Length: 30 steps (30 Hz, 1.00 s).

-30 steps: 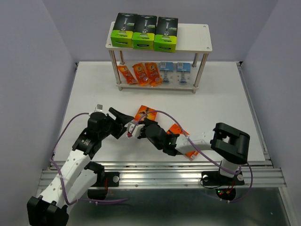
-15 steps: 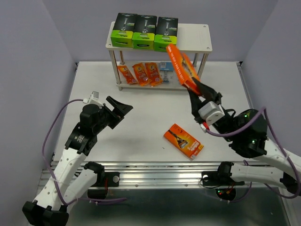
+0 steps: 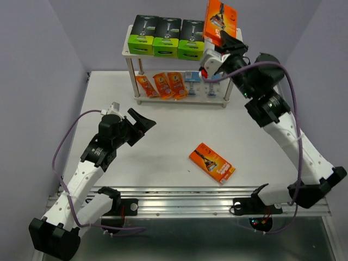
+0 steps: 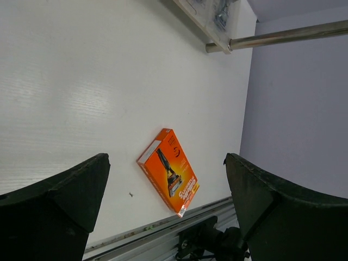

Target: Place and organize the shaving razors onto the shelf

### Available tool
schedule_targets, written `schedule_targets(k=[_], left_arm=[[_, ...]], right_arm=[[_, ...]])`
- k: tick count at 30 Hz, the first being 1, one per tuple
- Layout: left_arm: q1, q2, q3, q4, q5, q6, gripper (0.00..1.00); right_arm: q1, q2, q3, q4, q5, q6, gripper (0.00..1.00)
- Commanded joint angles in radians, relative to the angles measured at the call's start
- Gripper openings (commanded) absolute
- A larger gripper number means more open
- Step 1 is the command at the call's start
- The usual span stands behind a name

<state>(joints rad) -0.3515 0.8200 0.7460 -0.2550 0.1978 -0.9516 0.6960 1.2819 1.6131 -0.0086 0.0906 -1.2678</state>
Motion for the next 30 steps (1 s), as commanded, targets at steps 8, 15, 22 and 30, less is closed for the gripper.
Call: schedule_targets(k=[8,15,22,30], left_arm=[[0.012,0.005,0.035,0.025,-0.064,0.040,0.99],[0.014,0.016,0.019,0.013,-0.115,0.024,0.99],[0.020,0.045,0.012,0.019,-0.120,0.022,0.99],[0.034,0.082,0.021,0.010,-0.121,0.034,0.99]], right_arm=[[-0.499,0.303,0.205,-0.083,-0.607,0.038,0.20],[-0.509,0.336,0.105,-0.206,-0.693,-0.120,0.21],[-0.509,0.395,0.133,-0.326,-0.733,-0.195,0.21],[-0.460,0.413,0.119,-0.401,-0.701,-0.255,0.21]])
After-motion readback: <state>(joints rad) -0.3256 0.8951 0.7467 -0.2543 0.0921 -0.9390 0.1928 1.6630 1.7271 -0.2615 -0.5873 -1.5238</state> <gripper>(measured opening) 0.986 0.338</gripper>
